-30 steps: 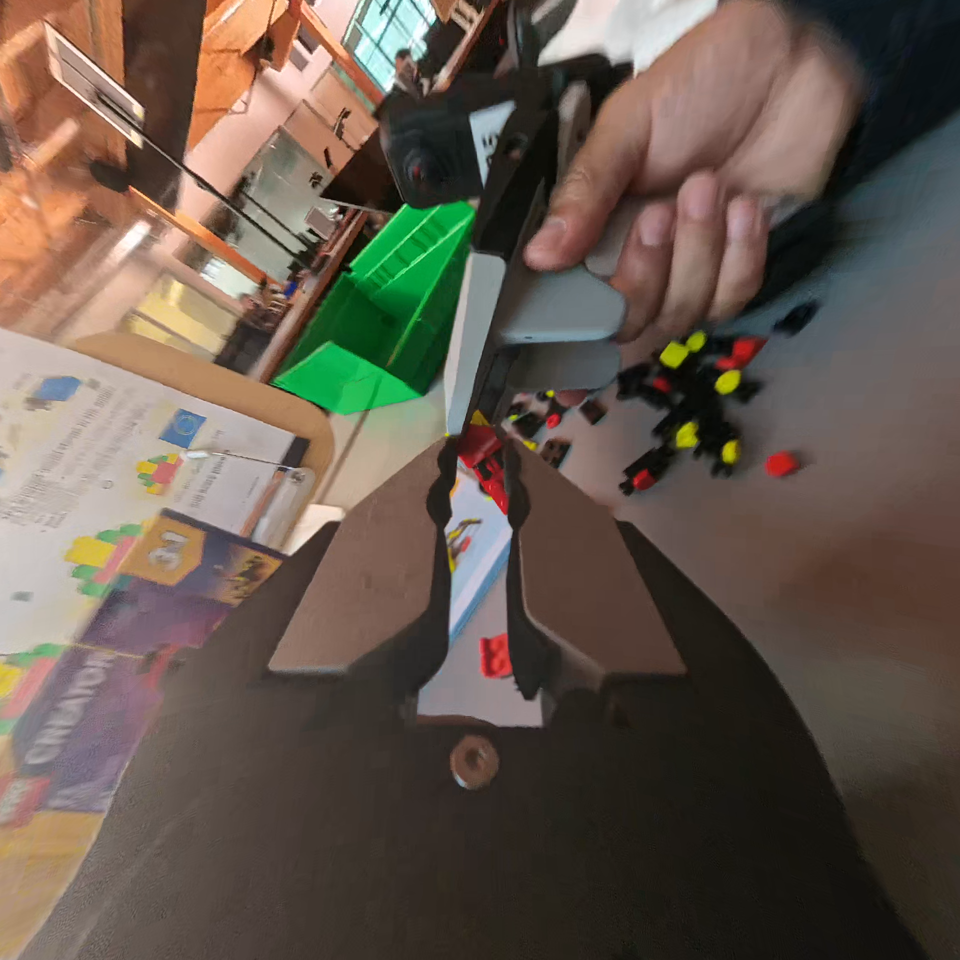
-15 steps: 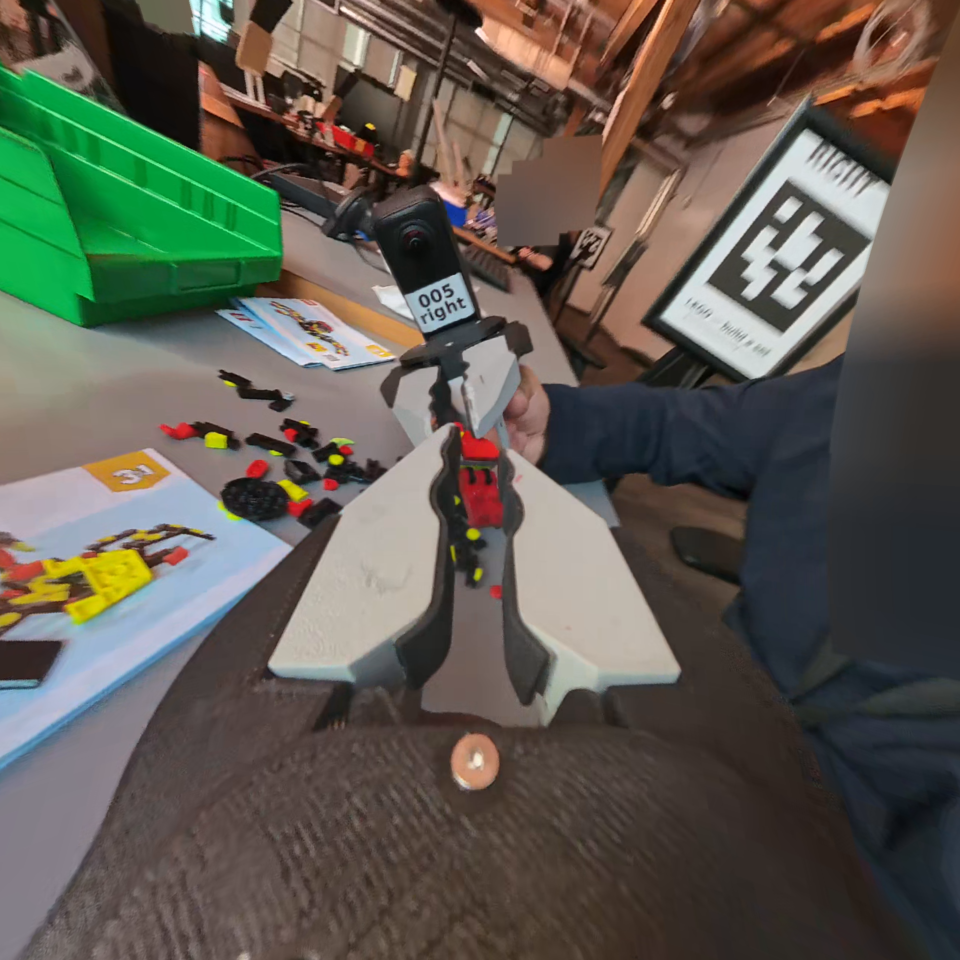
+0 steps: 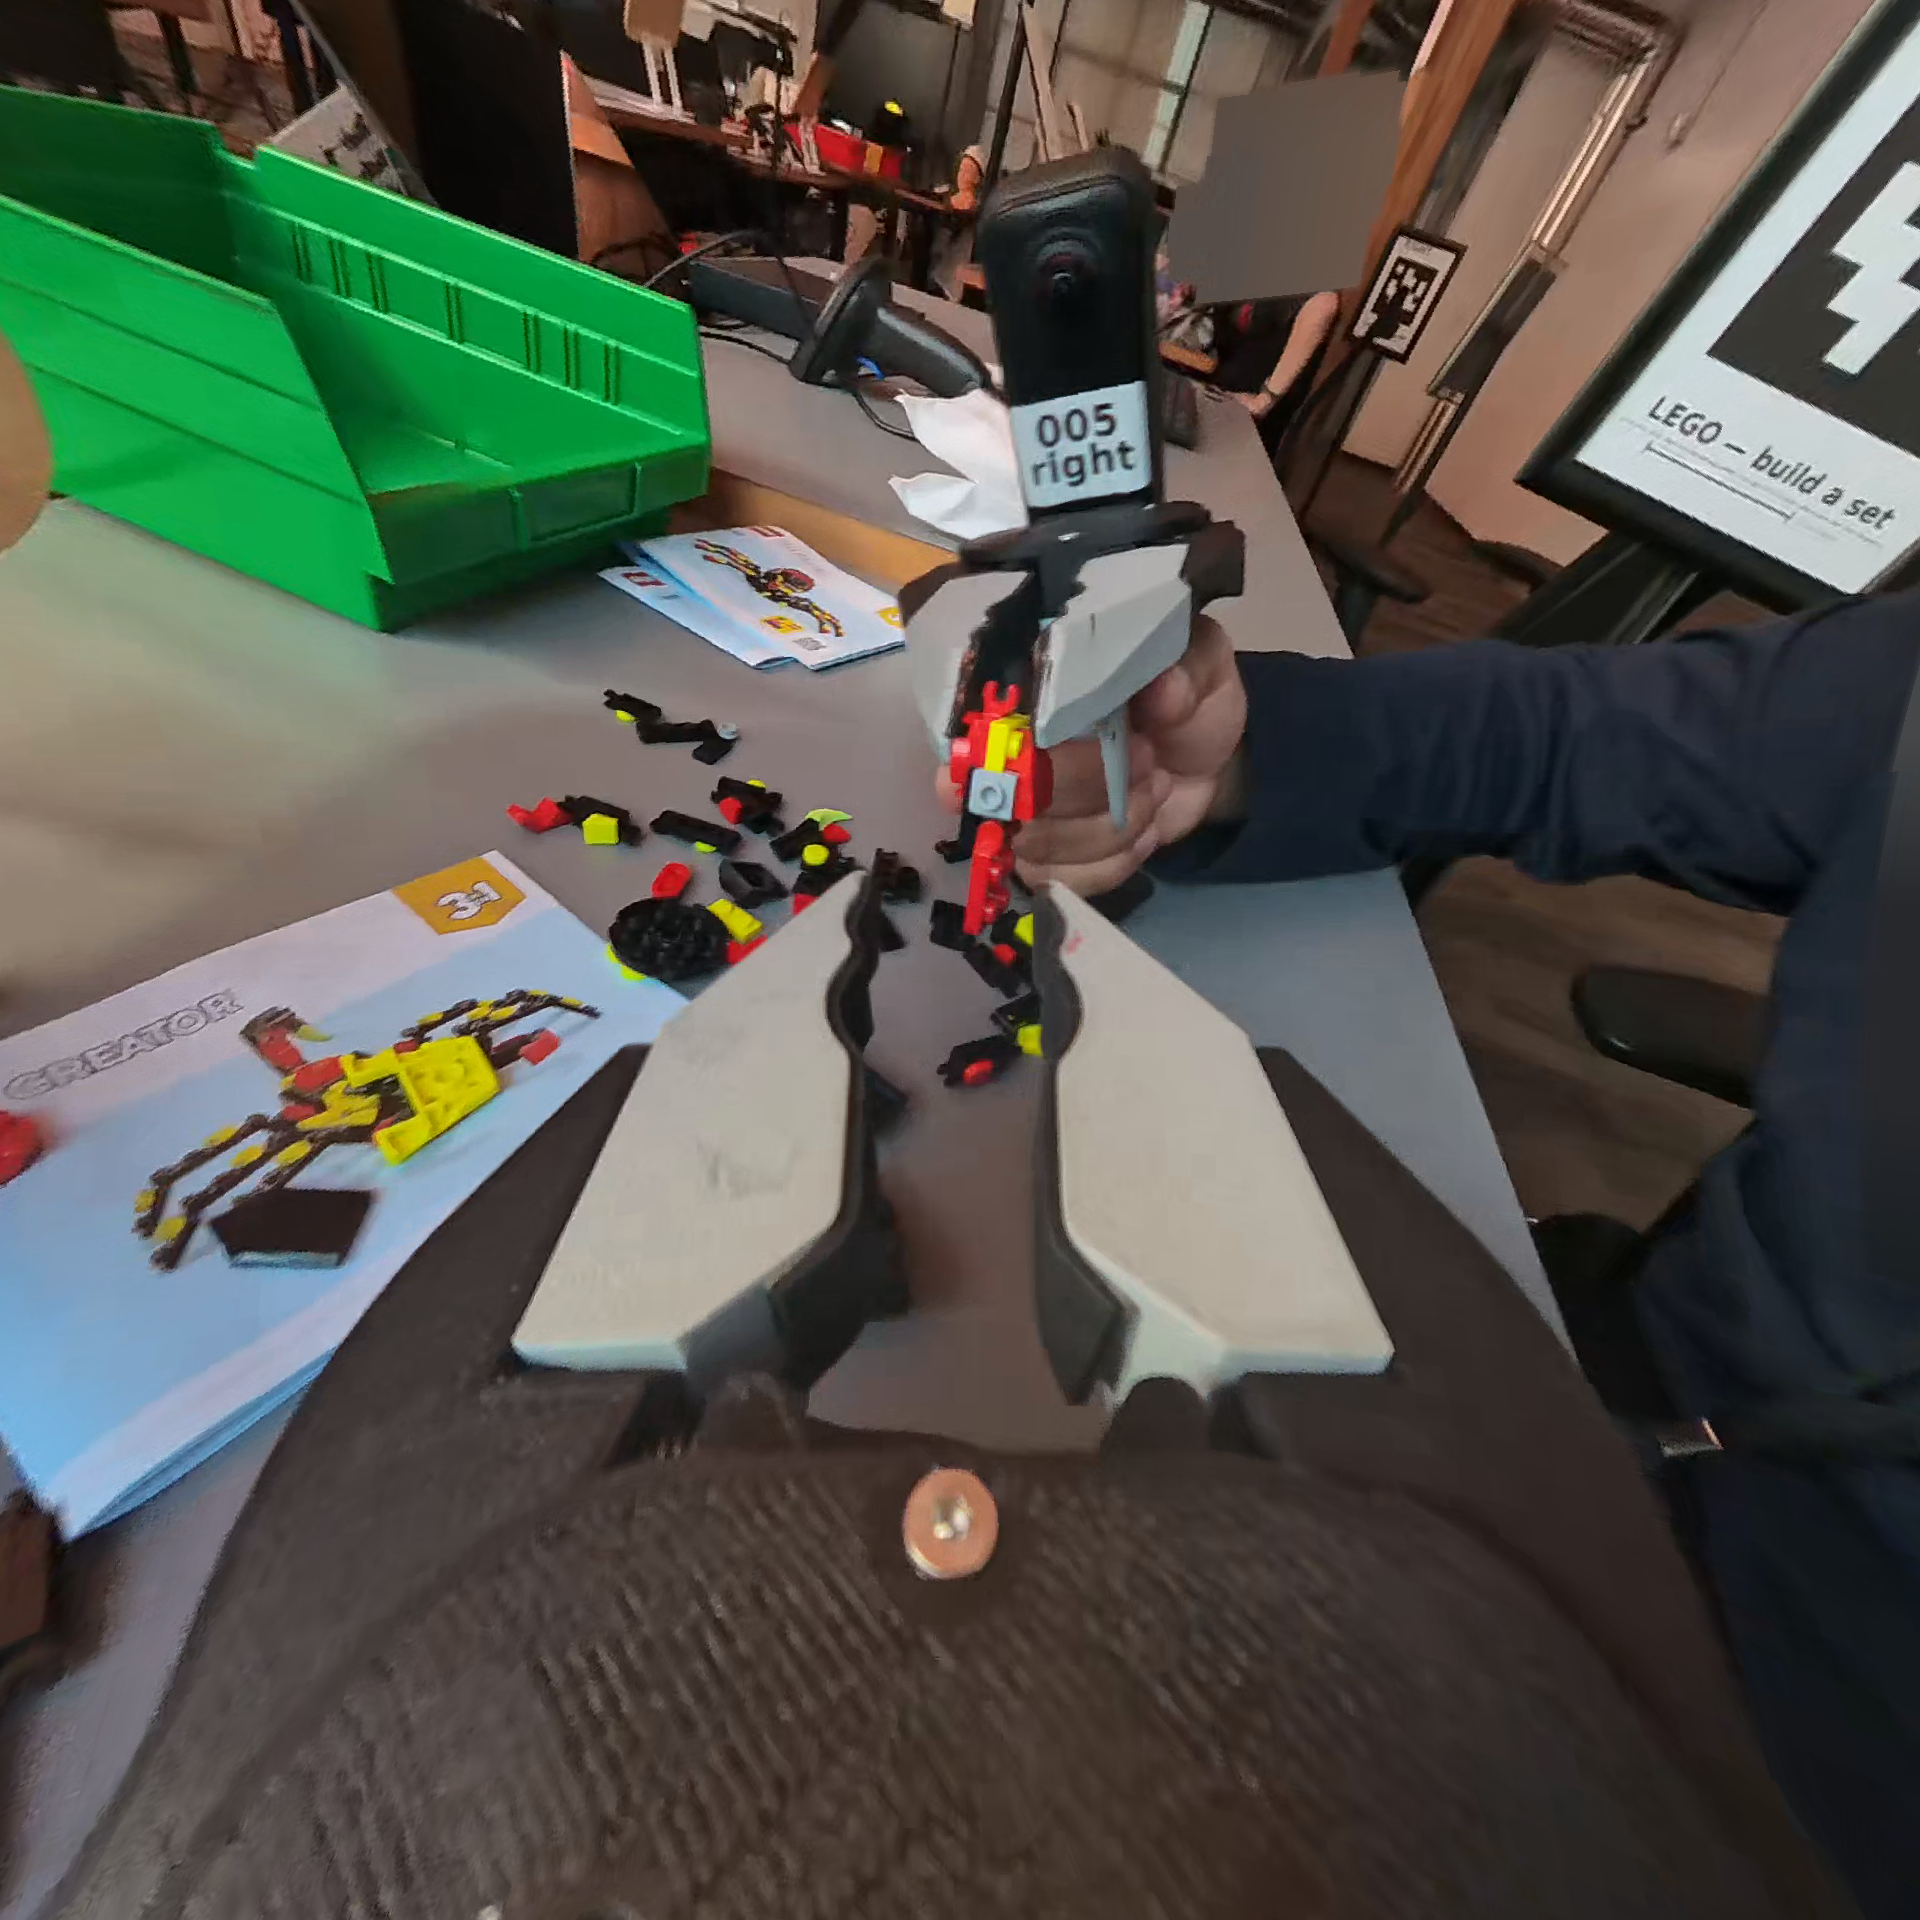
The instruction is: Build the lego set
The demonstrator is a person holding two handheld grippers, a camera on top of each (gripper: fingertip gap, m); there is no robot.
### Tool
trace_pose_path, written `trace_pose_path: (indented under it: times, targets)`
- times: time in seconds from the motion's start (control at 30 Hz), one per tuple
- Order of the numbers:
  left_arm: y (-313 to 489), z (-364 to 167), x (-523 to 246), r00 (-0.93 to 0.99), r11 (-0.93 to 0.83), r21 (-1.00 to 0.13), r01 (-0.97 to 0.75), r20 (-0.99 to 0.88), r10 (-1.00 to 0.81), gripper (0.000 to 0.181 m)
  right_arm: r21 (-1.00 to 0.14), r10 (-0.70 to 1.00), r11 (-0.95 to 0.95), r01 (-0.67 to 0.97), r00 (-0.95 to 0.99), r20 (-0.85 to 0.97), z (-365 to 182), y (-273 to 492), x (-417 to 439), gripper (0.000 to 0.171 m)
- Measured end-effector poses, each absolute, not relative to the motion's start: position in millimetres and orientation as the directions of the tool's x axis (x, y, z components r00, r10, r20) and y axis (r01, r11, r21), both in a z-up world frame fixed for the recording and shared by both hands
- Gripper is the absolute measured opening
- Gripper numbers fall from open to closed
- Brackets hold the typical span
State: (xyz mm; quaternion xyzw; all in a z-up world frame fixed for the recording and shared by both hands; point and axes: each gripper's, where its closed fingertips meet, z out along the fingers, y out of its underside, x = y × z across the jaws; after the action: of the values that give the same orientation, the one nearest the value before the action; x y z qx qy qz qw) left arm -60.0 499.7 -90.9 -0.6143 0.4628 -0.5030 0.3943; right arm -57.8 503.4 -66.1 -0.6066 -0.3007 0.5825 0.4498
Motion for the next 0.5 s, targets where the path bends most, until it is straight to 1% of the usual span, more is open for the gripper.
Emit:
trace_pose_path:
  times: [0.07, 0.1, 0.17, 0.23, 0.3, 0.37, 0.47, 0.5]
  targets:
    - [493, -90, -52, 0.043, -0.257, -0.952, -0.167, 0.253, -0.966, 0.017, -0.882, 0.883, -0.44, -0.167, 0.099, -0.459, -65, 500, -62, 0.01]
    - [490, -90, -49, 0.029, -0.253, -0.952, -0.17, 0.252, -0.967, 0.007, -0.884, 0.885, -0.435, -0.168, 0.1, -0.455, -65, 500, -64, 0.01]
    - [502, -92, -50, 0.108, -0.214, -0.962, -0.173, 0.197, -0.974, 0.004, -0.902, 0.889, -0.402, -0.157, 0.168, -0.426, -67, 509, -61, 0.012]
    - [527, -98, -60, 0.269, -0.109, -0.968, -0.225, 0.046, -0.962, 0.005, -0.926, 0.873, -0.36, -0.116, 0.308, -0.378, -76, 526, -51, 0.009]
    - [546, -101, -70, 0.375, 0.0, -0.952, -0.305, -0.12, -0.919, 0.005, -0.939, 0.859, -0.33, -0.095, 0.383, -0.341, -78, 535, -44, 0.012]
    - [551, -99, -72, 0.42, 0.025, -0.949, -0.315, -0.163, -0.893, 0.005, -0.937, 0.838, -0.339, -0.086, 0.425, -0.342, -82, 540, -45, 0.017]
    - [555, -97, -70, 0.463, 0.075, -0.932, -0.356, -0.245, -0.852, 0.005, -0.936, 0.816, -0.347, -0.053, 0.476, -0.329, -88, 542, -57, 0.033]
    - [556, -97, -70, 0.473, 0.093, -0.924, -0.371, -0.274, -0.837, 0.005, -0.942, 0.81, -0.332, -0.053, 0.495, -0.314, -87, 543, -61, 0.034]
